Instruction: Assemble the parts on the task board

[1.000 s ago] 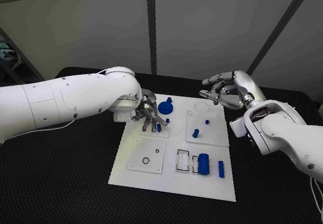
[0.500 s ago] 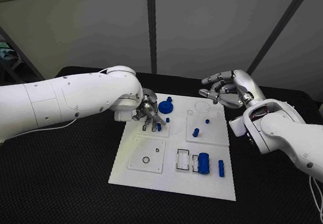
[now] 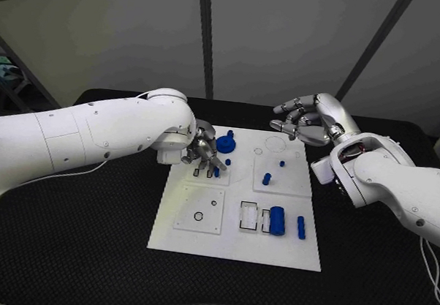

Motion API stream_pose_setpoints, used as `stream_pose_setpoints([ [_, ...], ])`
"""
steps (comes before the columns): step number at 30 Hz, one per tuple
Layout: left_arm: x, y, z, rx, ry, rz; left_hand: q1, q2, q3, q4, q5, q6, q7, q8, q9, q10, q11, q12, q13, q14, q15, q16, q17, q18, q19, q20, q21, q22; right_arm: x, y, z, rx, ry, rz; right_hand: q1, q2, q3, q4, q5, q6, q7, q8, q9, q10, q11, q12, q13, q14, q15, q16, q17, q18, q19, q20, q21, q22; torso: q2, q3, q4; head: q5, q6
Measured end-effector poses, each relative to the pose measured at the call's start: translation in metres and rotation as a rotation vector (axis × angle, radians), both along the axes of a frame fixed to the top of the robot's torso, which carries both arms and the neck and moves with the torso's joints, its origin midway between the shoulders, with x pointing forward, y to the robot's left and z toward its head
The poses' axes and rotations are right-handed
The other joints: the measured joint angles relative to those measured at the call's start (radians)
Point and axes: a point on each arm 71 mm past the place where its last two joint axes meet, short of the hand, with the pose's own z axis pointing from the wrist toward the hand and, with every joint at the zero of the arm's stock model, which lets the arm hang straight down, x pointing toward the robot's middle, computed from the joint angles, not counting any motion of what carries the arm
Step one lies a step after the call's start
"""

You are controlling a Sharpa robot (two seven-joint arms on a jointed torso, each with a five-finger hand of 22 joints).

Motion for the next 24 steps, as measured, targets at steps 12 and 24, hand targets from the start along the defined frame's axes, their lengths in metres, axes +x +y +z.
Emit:
stream_pose_setpoints([
  [12, -0.0011, 0.0004, 0.0022, -0.012, 0.0, -0.002, 0.114, 0.016, 0.15, -0.074, -0.006, -0.016, -0.012, -0.006, -0.001, -0.009, -0.011, -0.032, -0.023, 0.004, -0.011, 0.0, 0.0, 0.0, 0.0, -0.014, 0.006, 0.012, 0.0006, -0.0001, -0.0003, -0.007, -0.002, 0.0, 0.0, 0.0, 0.0, 0.0, 0.004, 0.0, 0.0, 0.0, 0.0, 0.0, 0.0, -0.004, -0.003, -0.004, -0.004, -0.004, -0.004, 0.0, 0.0, 0.0, 0.0, -0.002, 0.0, -0.0001, 0.0008, -0.001, -0.003],
  [24, -0.0069, 0.0094, 0.0009, -0.06, 0.019, 0.03, -0.037, -0.155, 0.592, -0.04, 0.004, -0.029, -0.007, 0.039, 0.059, 0.016, 0.002, -0.06, -0.053, 0.004, -0.011, 0.0, 0.004, 0.0, 0.0, -0.014, 0.023, 0.055, 0.0023, -0.0004, -0.0014, -0.011, 0.0, -0.003, 0.0, 0.0, 0.003, 0.003, 0.009, 0.0, 0.0, 0.0, 0.0, 0.0, 0.0, -0.004, -0.008, -0.007, 0.0, -0.011, -0.011, 0.0, 0.0, 0.0, -0.006, -0.005, 0.0, -0.0003, 0.0013, 0.0, -0.006],
])
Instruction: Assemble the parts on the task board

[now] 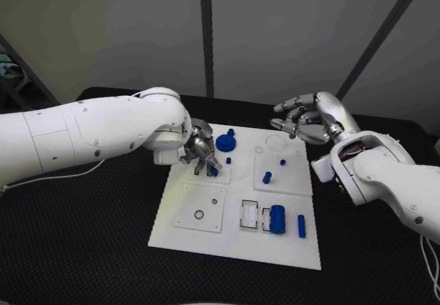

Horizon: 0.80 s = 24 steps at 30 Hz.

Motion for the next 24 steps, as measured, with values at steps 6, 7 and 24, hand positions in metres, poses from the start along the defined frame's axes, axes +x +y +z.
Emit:
stream_pose_setpoints([
  [6, -0.005, 0.006, 0.003, -0.037, -0.01, 0.037, -0.053, -0.02, 0.078, -0.022, 0.0, -0.006, -0.005, 0.025, 0.022, 0.0, 0.0, 0.0, 0.0, 0.0, 0.0, 0.0, 0.0, 0.0, 0.0, 0.0, 0.006, 0.01, 0.001, -0.002, -0.001, -0.003, 0.002, -0.006, 0.0, 0.0, 0.0, 0.0, 0.004, 0.0, 0.0, 0.0, 0.0, -0.004, 0.004, 0.0, -0.002, 0.0, 0.0, -0.005, -0.004, 0.0, 0.0, 0.0, 0.0, -0.001, -0.002, 0.0004, 0.0036, 0.0, -0.002],
  [7, -0.005, 0.007, 0.003, -0.042, -0.013, 0.044, -0.056, -0.024, 0.09, -0.026, 0.0, -0.006, -0.005, 0.026, 0.024, 0.0, 0.0, 0.0, 0.0, 0.0, 0.0, 0.0, 0.001, 0.0, 0.0, 0.0, 0.006, 0.013, 0.002, -0.003, -0.001, -0.004, 0.003, -0.007, 0.0, 0.0, 0.0, 0.0, 0.004, 0.0, 0.0, 0.0, 0.0, -0.004, 0.004, 0.0, -0.002, 0.0, 0.0, -0.005, -0.004, 0.0, 0.0, 0.0, 0.0, -0.001, -0.002, 0.0008, 0.0046, 0.0, -0.002],
  [24, -0.019, 0.017, -0.001, -0.089, -0.122, 0.152, -0.113, -0.068, 0.178, -0.065, 0.02, -0.009, -0.009, 0.07, 0.057, 0.018, -0.003, 0.017, 0.0, 0.0, -0.007, 0.0, 0.002, -0.008, 0.032, -0.01, 0.039, 0.069, 0.003, -0.007, -0.002, -0.008, 0.007, -0.016, 0.0, 0.0, 0.0, 0.0, 0.004, -0.004, 0.004, 0.0, 0.0, -0.004, 0.004, 0.0, -0.003, 0.0, 0.0, -0.005, -0.003, 0.0, 0.0, 0.0, -0.005, -0.002, -0.004, 0.0015, 0.014, 0.002, -0.01],
])
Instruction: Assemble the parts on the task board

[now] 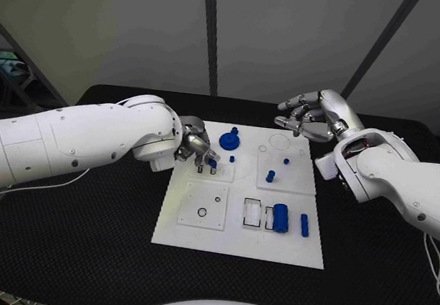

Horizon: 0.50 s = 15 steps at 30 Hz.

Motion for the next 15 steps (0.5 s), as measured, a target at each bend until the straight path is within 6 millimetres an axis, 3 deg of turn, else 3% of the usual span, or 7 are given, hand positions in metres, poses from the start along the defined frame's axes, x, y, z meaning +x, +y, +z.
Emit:
stream_pose_setpoints([
  [15, -0.004, -0.002, -0.015, 0.037, -0.071, 0.022, -0.012, -0.004, 0.012, -0.004, 0.004, 0.003, -0.002, 0.011, 0.005, 0.005, 0.002, 0.0, -0.001, 0.0, 0.0, 0.0, 0.001, -0.001, 0.0, 0.0, 0.0, 0.002, 0.0, -0.001, 0.0, -0.002, 0.003, 0.0, 0.0, 0.0, 0.0, 0.0, 0.0, 0.0, 0.0, 0.0, -0.001, 0.0, 0.0, 0.0, 0.0, 0.0, 0.0, 0.0, 0.0, 0.0, 0.0, 0.0, 0.0, 0.0, 0.001, -0.0003, -0.0021, -0.009, -0.001],
])
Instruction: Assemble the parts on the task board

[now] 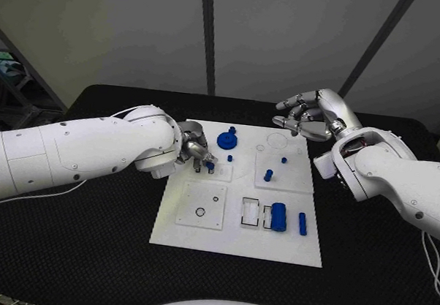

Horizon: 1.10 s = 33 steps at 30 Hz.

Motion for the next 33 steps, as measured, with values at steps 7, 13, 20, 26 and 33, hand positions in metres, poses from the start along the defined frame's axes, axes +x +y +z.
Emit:
stream_pose_setpoints([
  [7, -0.0007, -0.0008, -0.0006, 0.011, -0.011, -0.004, -0.003, -0.003, 0.0, 0.0, 0.0, 0.002, -0.002, 0.0, 0.0, 0.0, 0.0, 0.0, -0.001, 0.0, 0.0, 0.0, 0.0, 0.0, 0.0, 0.0, 0.0, 0.0, 0.0, -0.0001, -0.0002, -0.001, 0.002, 0.001, 0.0, 0.0, 0.0, 0.0, 0.0, 0.0, 0.0, 0.0, 0.0, 0.0, 0.0, 0.0, 0.0, 0.0, 0.0, 0.0, 0.0, 0.0, 0.0, 0.0, 0.0, 0.0, 0.001, 0.0002, 0.0, 0.0, 0.0],
  [13, -0.0014, -0.0019, -0.0008, 0.02, -0.012, -0.011, -0.014, -0.014, 0.019, -0.005, 0.016, 0.002, -0.002, 0.006, 0.003, 0.0, 0.0, 0.0, -0.004, -0.002, -0.002, 0.0, 0.0, 0.0, 0.0, 0.0, 0.0, 0.002, 0.0005, -0.0006, -0.0008, 0.0, 0.008, 0.002, 0.0, 0.0, 0.003, 0.003, 0.0, 0.0, 0.0, 0.0, 0.0, 0.0, 0.0, -0.004, -0.002, 0.0, 0.0, -0.005, -0.003, 0.0, 0.0, 0.0, 0.0, -0.001, 0.001, 0.0002, 0.0, 0.001, -0.001],
  [20, -0.0018, -0.0036, -0.0012, 0.03, -0.008, -0.021, -0.018, -0.018, 0.02, -0.006, 0.031, 0.002, -0.002, 0.009, 0.005, 0.001, 0.0, 0.0, -0.004, -0.003, -0.003, 0.0, 0.0, 0.0, 0.004, -0.004, 0.001, 0.005, 0.001, -0.0006, -0.0014, 0.002, 0.014, 0.003, 0.0, 0.0, 0.003, 0.003, 0.0, 0.0, 0.0, 0.0, 0.0, 0.0, 0.0, -0.004, -0.003, 0.0, 0.0, -0.005, -0.003, 0.0, 0.004, 0.004, -0.004, -0.002, 0.001, 0.0003, 0.0, 0.004, -0.003],
  [26, -0.0016, -0.0053, -0.0015, 0.038, -0.006, -0.029, -0.021, -0.021, 0.021, -0.007, 0.031, 0.002, -0.001, 0.009, 0.006, 0.001, -0.001, 0.0, -0.005, -0.003, -0.003, 0.0, 0.0, 0.0, 0.004, -0.004, 0.004, 0.007, 0.0016, -0.0001, -0.002, 0.006, 0.022, 0.004, -0.007, -0.007, 0.009, 0.009, 0.0, 0.0, 0.0, 0.0, 0.0, 0.0, 0.0, -0.004, -0.006, 0.0, 0.0, -0.005, -0.003, 0.0, 0.004, 0.004, -0.007, -0.004, 0.001, 0.0003, -0.0006, 0.006, -0.004],
  [33, -0.0016, -0.0056, -0.0019, 0.047, -0.003, -0.036, -0.021, -0.021, 0.022, -0.008, 0.031, 0.002, -0.001, 0.01, 0.006, 0.001, -0.001, 0.0, -0.005, -0.003, -0.003, 0.0, 0.0, 0.0, 0.004, -0.004, 0.004, 0.007, 0.0021, -0.0001, -0.0026, 0.01, 0.029, 0.005, -0.007, -0.007, 0.006, 0.011, 0.0, 0.0, 0.0, 0.0, 0.0, 0.0, 0.0, -0.003, -0.007, 0.0, 0.0, -0.009, -0.004, 0.0, 0.004, 0.004, -0.007, -0.005, 0.001, 0.0003, -0.0006, 0.006, -0.009],
])
